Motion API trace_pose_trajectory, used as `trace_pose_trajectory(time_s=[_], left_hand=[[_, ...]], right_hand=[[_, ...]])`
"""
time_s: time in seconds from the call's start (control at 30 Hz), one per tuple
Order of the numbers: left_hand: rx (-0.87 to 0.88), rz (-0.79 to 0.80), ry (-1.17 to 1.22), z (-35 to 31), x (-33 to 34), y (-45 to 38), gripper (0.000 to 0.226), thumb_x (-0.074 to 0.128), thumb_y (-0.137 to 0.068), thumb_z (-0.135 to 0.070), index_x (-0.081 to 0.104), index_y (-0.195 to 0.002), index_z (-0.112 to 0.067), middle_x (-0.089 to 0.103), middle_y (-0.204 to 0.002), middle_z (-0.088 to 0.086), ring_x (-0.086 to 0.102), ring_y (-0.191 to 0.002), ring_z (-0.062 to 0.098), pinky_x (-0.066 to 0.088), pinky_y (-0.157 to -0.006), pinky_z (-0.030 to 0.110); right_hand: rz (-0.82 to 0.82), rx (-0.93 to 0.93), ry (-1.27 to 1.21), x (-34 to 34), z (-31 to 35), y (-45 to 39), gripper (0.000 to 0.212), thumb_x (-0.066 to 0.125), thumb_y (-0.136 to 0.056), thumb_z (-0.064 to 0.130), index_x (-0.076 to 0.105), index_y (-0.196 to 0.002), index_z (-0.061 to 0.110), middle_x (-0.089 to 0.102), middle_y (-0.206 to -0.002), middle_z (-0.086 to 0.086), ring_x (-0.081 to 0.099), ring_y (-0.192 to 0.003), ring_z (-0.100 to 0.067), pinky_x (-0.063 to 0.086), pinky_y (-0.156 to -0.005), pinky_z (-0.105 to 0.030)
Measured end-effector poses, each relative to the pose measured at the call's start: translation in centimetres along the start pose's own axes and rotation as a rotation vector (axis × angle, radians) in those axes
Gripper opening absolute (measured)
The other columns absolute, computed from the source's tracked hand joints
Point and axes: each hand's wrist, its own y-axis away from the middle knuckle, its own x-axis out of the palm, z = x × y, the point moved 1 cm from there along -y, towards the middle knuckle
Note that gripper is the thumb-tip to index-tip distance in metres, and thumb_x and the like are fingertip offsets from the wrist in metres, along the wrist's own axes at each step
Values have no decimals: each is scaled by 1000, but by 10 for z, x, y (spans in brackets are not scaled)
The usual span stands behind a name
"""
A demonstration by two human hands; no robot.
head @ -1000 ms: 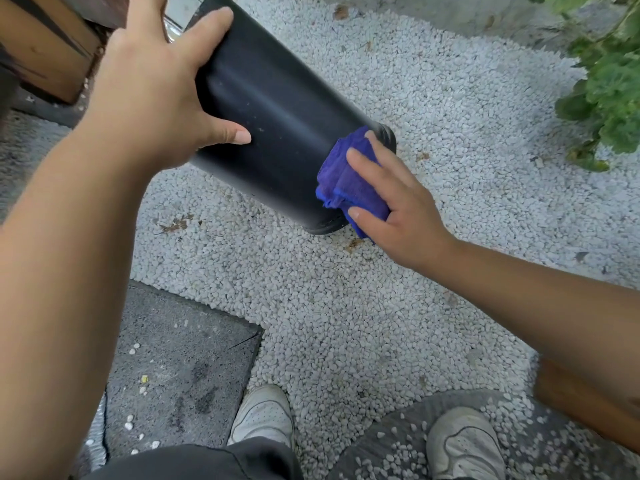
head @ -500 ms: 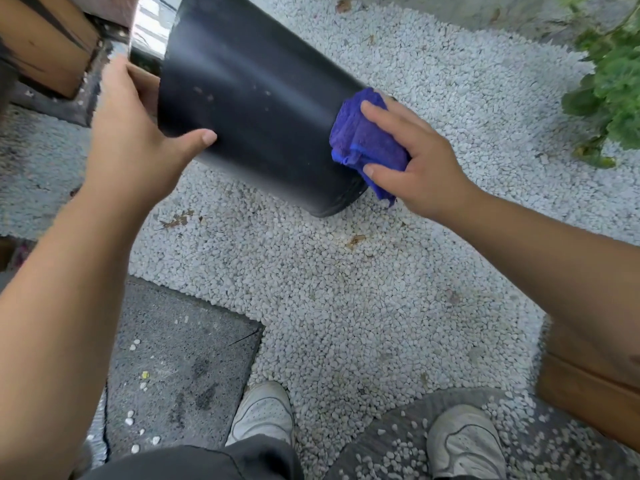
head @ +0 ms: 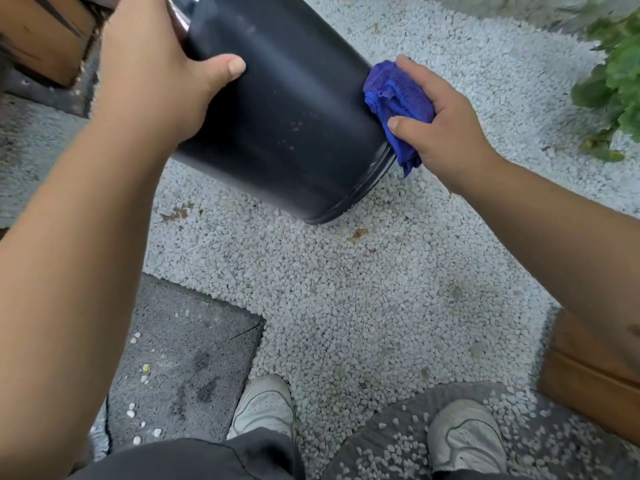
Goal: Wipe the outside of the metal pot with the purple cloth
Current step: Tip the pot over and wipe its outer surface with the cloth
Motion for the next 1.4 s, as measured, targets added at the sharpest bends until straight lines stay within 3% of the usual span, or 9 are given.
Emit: trace_pose_trajectory(time_s=[0.3,0.53,0.63,0.7,0.77,0.93,1.1,1.27,1.4], left_hand=[[43,-1,-33,-16,7,-10,57,65,-84,-55,60,-125,-16,64,-129,4,56,-120,22,37,-87,25],[112,-22,-86,-19,13,-5,59,61,-79,-63,58,-114,-15,63,-117,10,57,-111,24,36,-82,31],[100,32,-29,3,3,5,36,65,-76,-63,48,-93,-35,57,-99,5,53,-92,19,39,-78,33],[26,115,-17,22,-1,14,41,71,-77,-57,42,-93,-33,54,-97,0,49,-88,18,37,-73,33],[-33,146,-63,38,2,21,47,75,-80,-50,43,-99,-22,55,-97,5,51,-89,22,35,-72,34],[-22,103,-28,24,14,14,44,74,-82,-46,42,-98,-20,52,-94,3,45,-83,18,27,-66,28],[77,109,-36,3,25,3,36,69,-84,-45,45,-92,-20,49,-83,1,46,-80,17,25,-65,28],[58,132,-12,4,28,7,34,68,-85,-47,44,-82,-23,38,-69,-15,47,-79,16,26,-64,27],[64,119,3,7,26,5,35,69,-85,-45,46,-89,-18,39,-68,-15,47,-77,16,25,-62,26]], right_hand=[[-57,-24,45,10,-14,17,66,62,-87,22,37,-147,33,40,-148,11,42,-134,-4,39,-111,-34],[-102,-46,155,15,-30,32,69,62,-89,24,31,-150,30,34,-154,4,35,-140,-9,32,-115,-35],[-99,-39,134,15,-28,28,67,61,-90,23,31,-149,31,34,-149,13,36,-135,2,34,-113,-28],[-97,-38,121,13,-26,23,67,61,-90,23,31,-149,31,32,-143,22,34,-126,19,33,-109,-16],[-112,-42,118,15,-26,19,66,61,-90,23,32,-149,30,33,-140,25,33,-122,24,33,-107,-13],[-121,-37,200,26,-36,26,70,60,-90,25,26,-151,35,27,-159,4,27,-144,-7,29,-116,-31],[-138,-3,226,34,-53,38,73,60,-91,23,22,-152,36,18,-163,3,19,-147,-8,23,-120,-34],[-188,-13,216,45,-61,43,73,59,-92,22,19,-152,31,15,-163,-1,17,-148,-10,23,-119,-33],[-224,-62,235,65,-62,52,75,59,-91,14,17,-153,22,6,-164,-9,7,-143,3,11,-110,-6]])
